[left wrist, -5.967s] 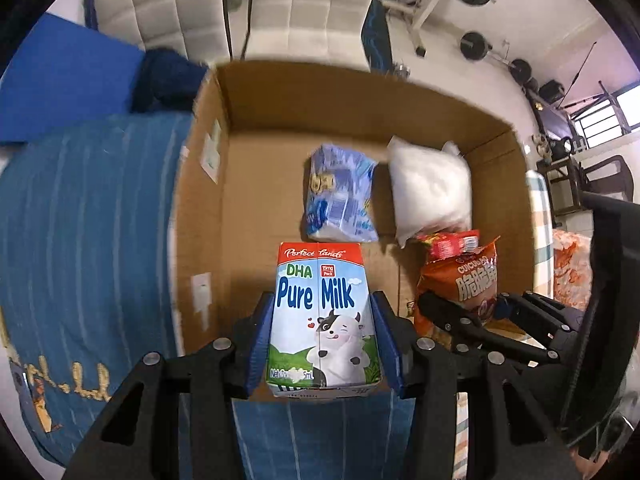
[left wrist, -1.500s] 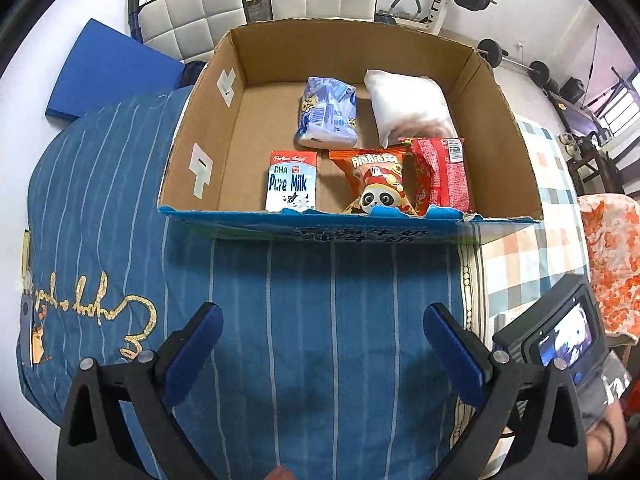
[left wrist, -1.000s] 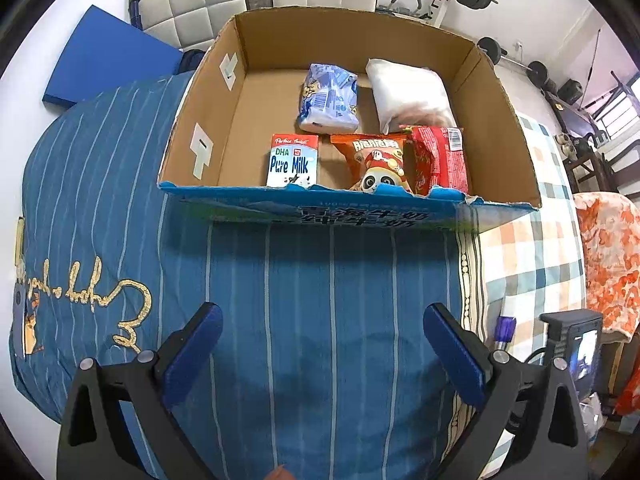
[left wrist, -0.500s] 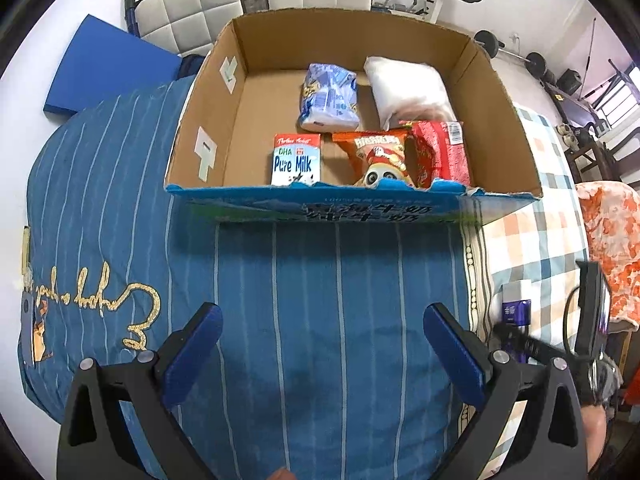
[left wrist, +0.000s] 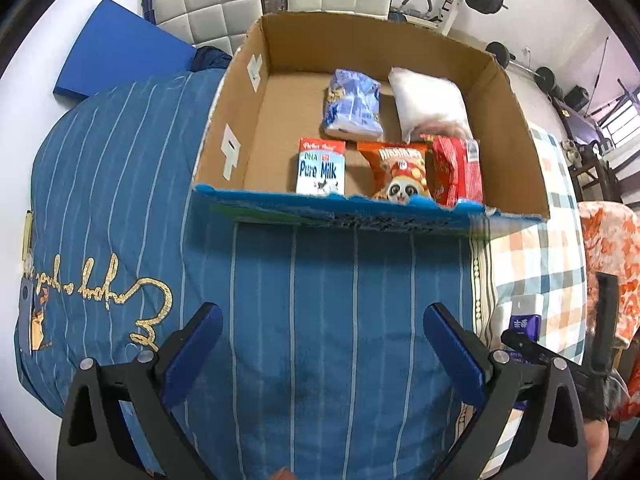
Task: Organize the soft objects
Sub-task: 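Lift the purple-white tube and carry it toward the box with the right tool, then lower the tube into the box beside the milk carton and open the right tool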
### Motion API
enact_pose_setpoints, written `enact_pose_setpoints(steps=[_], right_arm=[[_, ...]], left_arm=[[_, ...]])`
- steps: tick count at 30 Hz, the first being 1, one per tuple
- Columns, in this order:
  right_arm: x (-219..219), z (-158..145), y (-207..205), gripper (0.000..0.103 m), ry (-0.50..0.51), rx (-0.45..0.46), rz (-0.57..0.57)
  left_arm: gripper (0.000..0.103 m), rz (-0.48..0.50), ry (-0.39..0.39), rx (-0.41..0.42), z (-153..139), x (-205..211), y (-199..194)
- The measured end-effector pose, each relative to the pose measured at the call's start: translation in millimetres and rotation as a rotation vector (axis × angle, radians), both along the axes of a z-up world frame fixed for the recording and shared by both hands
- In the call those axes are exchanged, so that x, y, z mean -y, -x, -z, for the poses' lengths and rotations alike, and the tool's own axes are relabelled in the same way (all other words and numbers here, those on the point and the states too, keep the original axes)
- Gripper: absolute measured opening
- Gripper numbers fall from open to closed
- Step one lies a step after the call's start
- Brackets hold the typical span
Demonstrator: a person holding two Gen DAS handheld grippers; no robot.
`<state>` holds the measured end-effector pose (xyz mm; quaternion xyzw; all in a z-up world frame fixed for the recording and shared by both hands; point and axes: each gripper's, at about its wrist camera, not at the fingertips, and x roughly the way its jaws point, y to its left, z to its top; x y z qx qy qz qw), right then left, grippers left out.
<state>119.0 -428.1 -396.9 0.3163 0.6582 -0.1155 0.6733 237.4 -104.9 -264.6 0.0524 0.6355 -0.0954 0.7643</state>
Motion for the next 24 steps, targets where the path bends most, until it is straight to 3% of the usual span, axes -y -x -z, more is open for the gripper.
enact_pose_setpoints(steps=[7, 11, 14, 20, 24], right_arm=[[-20.8, -92.5, -25.0, 0.022, -0.075, 0.209, -0.07], [-44.0, -119.8, -75.9, 0.022, -0.123, 0.306, -0.118], [-75.6, -133.8, -143.7, 0.022, -0.135, 0.34, -0.158], [-97.7, -108.3, -232.0, 0.022, -0.152, 0.326, -0.191], [-109.4, -70.9, -282.7, 0.022, -0.244, 0.288, -0.184]], left_arm=[[0.103, 0.004, -0.008, 0.016, -23.4, -2.6, -23.7], [0.103, 0.02, -0.012, 0.013, -37.2, 0.6, -48.5], [0.103, 0.041, -0.032, 0.008, -40.5, 7.2, -74.7], [0.103, 0.057, -0.06, -0.034, -26.0, 16.7, -134.5], [0.103, 0.058, -0.119, -0.059, -6.5, 16.4, -175.7]])
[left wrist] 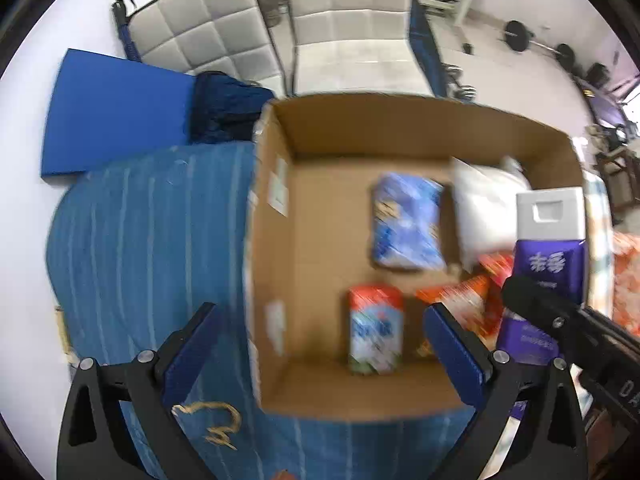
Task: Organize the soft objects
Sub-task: 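Lower the tube into the box beside the milk carton and open the right tool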
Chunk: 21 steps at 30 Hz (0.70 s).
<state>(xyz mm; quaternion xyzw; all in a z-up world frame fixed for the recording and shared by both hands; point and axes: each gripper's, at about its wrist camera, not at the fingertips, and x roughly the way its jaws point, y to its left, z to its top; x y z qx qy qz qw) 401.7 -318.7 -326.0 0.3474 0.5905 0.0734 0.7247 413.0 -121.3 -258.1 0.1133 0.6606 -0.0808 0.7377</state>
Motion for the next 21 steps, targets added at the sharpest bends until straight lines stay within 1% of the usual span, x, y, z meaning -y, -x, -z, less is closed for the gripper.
enact_pose_setpoints(steps=[2, 4, 6, 8, 10, 11, 12, 14, 15, 16, 19, 21], right_arm=[[-4.2, 25.8, -17.9, 0.022, -0.045, -0.032, 0.012], [-7.3, 45.5, -28.7, 0.022, -0.091, -0.054, 0.026], [-11.5, 65.4, -39.8, 0.022, -0.153, -0.082, 0.048], [-13.0, 85.9, -49.8, 0.022, -0.212, -0.107, 0.078], [-16.6, 106.8, -60.0, 0.023, -0.301, -0.13, 0.107], [-16.8, 117.8, -64.1, 0.023, -0.327, -0.135, 0.114], [-19.5, 127.5, -69.0, 0.023, -0.369, -0.142, 0.123], [-22.8, 139.2, -75.4, 0.023, -0.382, -0.152, 0.135], [-24.9, 144.0, -78.4, 0.024, -0.385, -0.156, 0.132], [-27.0, 149.0, -81.1, 0.024, -0.384, -0.167, 0.128], [-32.3, 164.1, -87.4, 0.028, -0.363, -0.211, 0.135], [-33.9, 167.8, -89.7, 0.039, -0.34, -0.224, 0.137]], left_arm=[[0.103, -0.011, -0.032, 0.01, 5.2, -3.4, -14.9], [0.103, -0.022, -0.078, 0.02, 13.0, -7.6, -32.8], [0.103, -0.036, -0.107, 0.023, 18.1, -12.8, -42.6], [0.103, -0.054, -0.117, 0.019, 24.6, -18.9, -50.9], [0.103, -0.073, -0.104, 0.006, 30.4, -24.2, -56.5], [0.103, -0.079, -0.115, 0.004, 32.9, -25.3, -58.7], [0.103, -0.078, -0.146, 0.016, 35.8, -25.4, -60.8], [0.103, -0.064, -0.215, 0.048, 38.0, -22.6, -62.4], [0.103, -0.047, -0.279, 0.072, 41.1, -19.9, -63.0], [0.103, -0.033, -0.32, 0.091, 43.1, -18.2, -63.3], [0.103, -0.016, -0.363, 0.118, 47.2, -17.5, -63.5], [0.103, -0.015, -0.363, 0.115, 49.6, -18.5, -63.2]])
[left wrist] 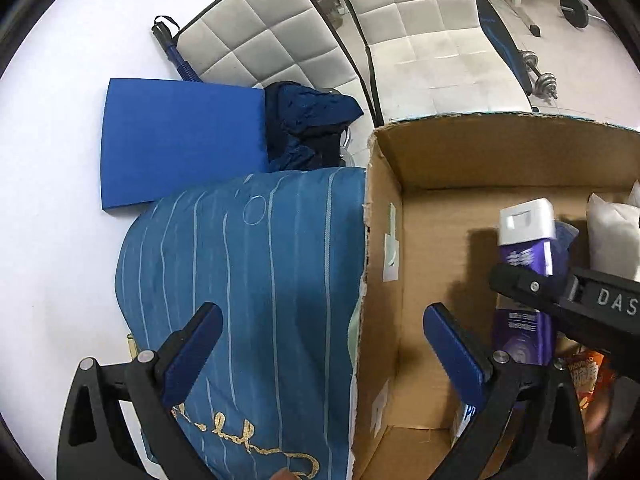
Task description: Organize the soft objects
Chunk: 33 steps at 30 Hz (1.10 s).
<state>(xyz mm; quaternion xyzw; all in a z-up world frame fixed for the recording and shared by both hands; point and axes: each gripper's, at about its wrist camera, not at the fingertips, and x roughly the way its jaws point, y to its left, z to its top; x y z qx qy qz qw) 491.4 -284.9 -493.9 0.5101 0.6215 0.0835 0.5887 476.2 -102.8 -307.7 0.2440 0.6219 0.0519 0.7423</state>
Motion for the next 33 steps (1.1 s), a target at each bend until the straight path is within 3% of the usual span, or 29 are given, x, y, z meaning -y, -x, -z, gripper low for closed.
enact_pose_setpoints(steps=[1, 3, 4, 10, 13, 16, 19, 23, 25, 27, 33], right_arm=[[-0.4, -0.1, -0.6, 0.041, -0.001, 0.001, -0.001], [-0.9, -4.1, -1.3, 0.059, 0.008, 0.012, -0.019], [-0.3, -8.2, -1.0, 0.062, 0.035, 0.015, -0.033], [9.6, -37.2, 10.3, 0.063, 0.158, 0.06, -0.104], [16.8, -60.4, 21.6, 0.069, 0.294, 0.098, -0.153], [26.2, -94.7, 35.2, 0.073, 0.493, 0.124, -0.186], [32.9, -116.9, 50.7, 0.092, 0.657, 0.104, -0.238], [52.0, -125.8, 83.3, 0.094, 0.786, 0.086, -0.266], [59.1, -128.6, 93.9, 0.094, 0.82, 0.076, -0.277], [61.1, -131.4, 102.8, 0.103, 0.857, 0.064, -0.29], [58.3, -144.9, 123.9, 0.103, 0.932, 0.081, -0.303]], left_arm=[[0.103, 0.001, 0.001, -0.003, 0.9, 0.3, 0.1], [0.103, 0.005, 0.003, -0.002, 1.3, 0.0, -0.1], [0.103, 0.007, 0.009, -0.001, 0.0, 0.2, 1.1], [0.103, -0.006, 0.083, -0.017, -10.8, 2.0, 5.6], [0.103, -0.021, 0.154, -0.034, -17.7, 0.7, 12.0], [0.103, -0.03, 0.215, -0.05, -23.4, 4.3, 21.7], [0.103, -0.023, 0.26, -0.054, -29.4, 11.0, 35.0], [0.103, -0.031, 0.312, -0.067, -35.4, 17.8, 48.8], [0.103, -0.032, 0.323, -0.067, -38.5, 19.2, 54.9], [0.103, -0.034, 0.327, -0.063, -41.0, 20.2, 60.0], [0.103, -0.047, 0.345, -0.055, -50.9, 17.8, 75.3]])
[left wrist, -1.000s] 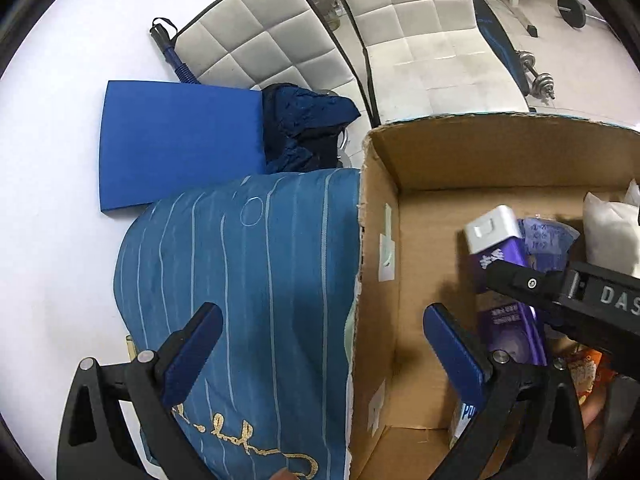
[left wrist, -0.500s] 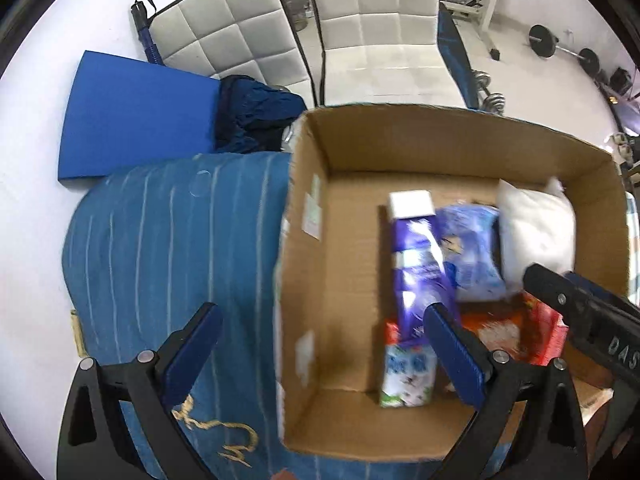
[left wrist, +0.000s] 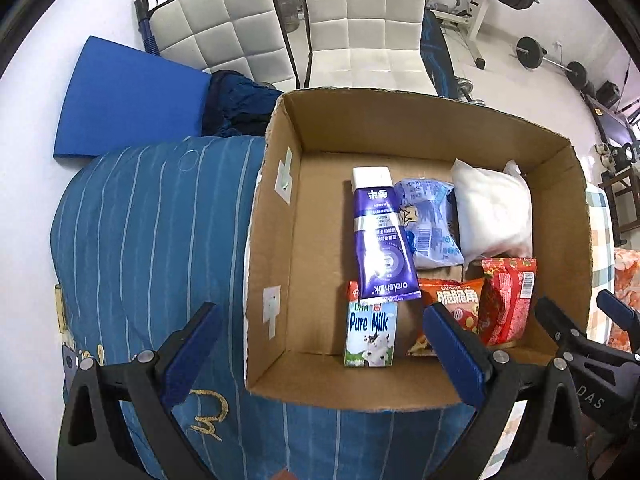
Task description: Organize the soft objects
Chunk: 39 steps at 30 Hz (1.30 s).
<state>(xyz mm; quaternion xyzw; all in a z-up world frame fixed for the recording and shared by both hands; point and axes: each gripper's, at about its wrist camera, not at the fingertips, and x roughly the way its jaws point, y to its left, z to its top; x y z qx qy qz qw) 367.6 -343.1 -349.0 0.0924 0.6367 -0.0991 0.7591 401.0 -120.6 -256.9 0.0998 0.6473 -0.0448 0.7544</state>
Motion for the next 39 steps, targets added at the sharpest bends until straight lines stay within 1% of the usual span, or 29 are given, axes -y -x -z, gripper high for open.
enact_pose_setpoints(steps=[5, 8, 11, 16, 20, 25, 27, 29, 34, 37, 39], right_arm=[[-3.4, -11.8, 14.9, 0.103, 0.008, 0.02, -0.004], [-6.4, -27.1, 26.6, 0.103, 0.006, 0.048, -0.011], [-7.7, -44.3, 42.6, 0.103, 0.003, 0.074, -0.009], [-6.2, -78.1, 80.4, 0.103, -0.009, 0.114, 0.017], [-0.3, -117.4, 122.0, 0.103, -0.011, 0.156, 0.05], [1.6, -162.1, 170.2, 0.103, -0.029, 0.193, 0.067], [0.9, -188.7, 192.6, 0.103, -0.05, 0.228, 0.065], [-3.3, -216.4, 213.1, 0.103, -0.034, 0.267, 0.05], [-16.0, -269.7, 248.5, 0.103, 0.006, 0.344, 0.007], [-26.8, -288.9, 261.7, 0.103, 0.03, 0.36, -0.03], [-32.5, -296.8, 268.9, 0.103, 0.023, 0.366, -0.048]], left_arm=[[0.103, -0.016, 0.009, 0.008, -7.5, -4.6, 10.7], [0.103, -0.023, 0.021, 0.016, -16.1, -7.4, 18.6], [0.103, -0.018, 0.023, 0.039, -31.7, -7.0, 30.8], [0.103, 0.017, 0.031, 0.1, -68.5, -2.3, 68.4], [0.103, 0.038, 0.043, 0.154, -105.0, -2.4, 105.1], [0.103, 0.044, 0.085, 0.214, -155.1, -7.1, 146.0], [0.103, 0.041, 0.101, 0.237, -176.0, -9.7, 161.9], [0.103, 0.046, 0.129, 0.253, -192.9, -13.0, 175.3], [0.103, 0.045, 0.163, 0.267, -221.7, -20.4, 200.1], [0.103, 0.04, 0.168, 0.285, -236.0, -23.6, 211.5], [0.103, 0.035, 0.169, 0.306, -245.1, -26.8, 217.9]])
